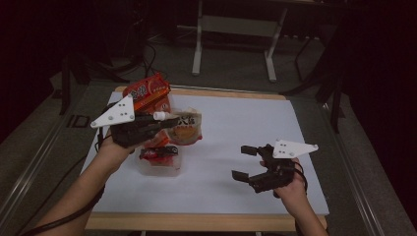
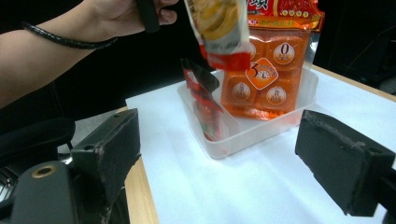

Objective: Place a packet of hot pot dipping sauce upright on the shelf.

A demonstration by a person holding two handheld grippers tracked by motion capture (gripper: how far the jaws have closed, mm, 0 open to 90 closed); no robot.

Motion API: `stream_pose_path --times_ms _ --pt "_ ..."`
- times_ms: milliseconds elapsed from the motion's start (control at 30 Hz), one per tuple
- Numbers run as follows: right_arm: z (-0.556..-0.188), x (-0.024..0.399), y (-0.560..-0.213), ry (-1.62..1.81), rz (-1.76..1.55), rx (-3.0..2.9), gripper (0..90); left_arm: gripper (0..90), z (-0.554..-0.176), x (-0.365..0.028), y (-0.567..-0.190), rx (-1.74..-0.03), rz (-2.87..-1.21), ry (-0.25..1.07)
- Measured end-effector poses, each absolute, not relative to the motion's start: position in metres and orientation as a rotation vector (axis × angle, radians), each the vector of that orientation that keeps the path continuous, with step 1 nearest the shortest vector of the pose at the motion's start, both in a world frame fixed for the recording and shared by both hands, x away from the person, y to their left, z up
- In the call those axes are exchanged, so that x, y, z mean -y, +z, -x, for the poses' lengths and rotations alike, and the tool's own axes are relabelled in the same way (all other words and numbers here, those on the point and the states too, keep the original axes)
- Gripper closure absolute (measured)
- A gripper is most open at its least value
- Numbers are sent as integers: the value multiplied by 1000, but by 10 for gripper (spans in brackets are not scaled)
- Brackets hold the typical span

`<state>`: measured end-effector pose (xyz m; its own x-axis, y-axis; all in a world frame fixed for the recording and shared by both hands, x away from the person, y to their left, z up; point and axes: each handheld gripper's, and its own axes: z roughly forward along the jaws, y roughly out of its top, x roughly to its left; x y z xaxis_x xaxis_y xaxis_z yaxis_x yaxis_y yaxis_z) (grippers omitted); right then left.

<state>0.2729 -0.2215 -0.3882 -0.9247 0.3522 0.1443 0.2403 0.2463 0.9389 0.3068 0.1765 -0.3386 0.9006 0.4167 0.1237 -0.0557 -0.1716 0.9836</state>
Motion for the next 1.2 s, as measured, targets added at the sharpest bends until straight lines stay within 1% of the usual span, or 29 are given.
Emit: stream_pose_path --times_ms 367,467,600,800,1000,1067,1200 --pt "-276 224 -400 1747 -614 -2428 140 891 -331 -200 -358 -324 -1704 466" --pt "-277 226 -403 1750 -618 -2429 140 891 -339 -208 -368 -359 -1719 458" --pt "-278 227 -405 1744 -626 -2434 140 890 -342 -212 -381 -370 -1741 479" --pt "-277 227 -409 1736 -634 -2446 140 890 -344 -217 -398 -388 -1762 441" --pt "-277 231 -412 1741 -652 -2444 141 890 -343 -219 -405 -374 -1802 423" --pt "-277 232 -413 1745 -660 -2442 140 890 -340 -220 -409 -363 -1805 392" --pt "-278 234 -414 1744 -668 -2442 141 890 -338 -220 -412 -350 -1817 377"
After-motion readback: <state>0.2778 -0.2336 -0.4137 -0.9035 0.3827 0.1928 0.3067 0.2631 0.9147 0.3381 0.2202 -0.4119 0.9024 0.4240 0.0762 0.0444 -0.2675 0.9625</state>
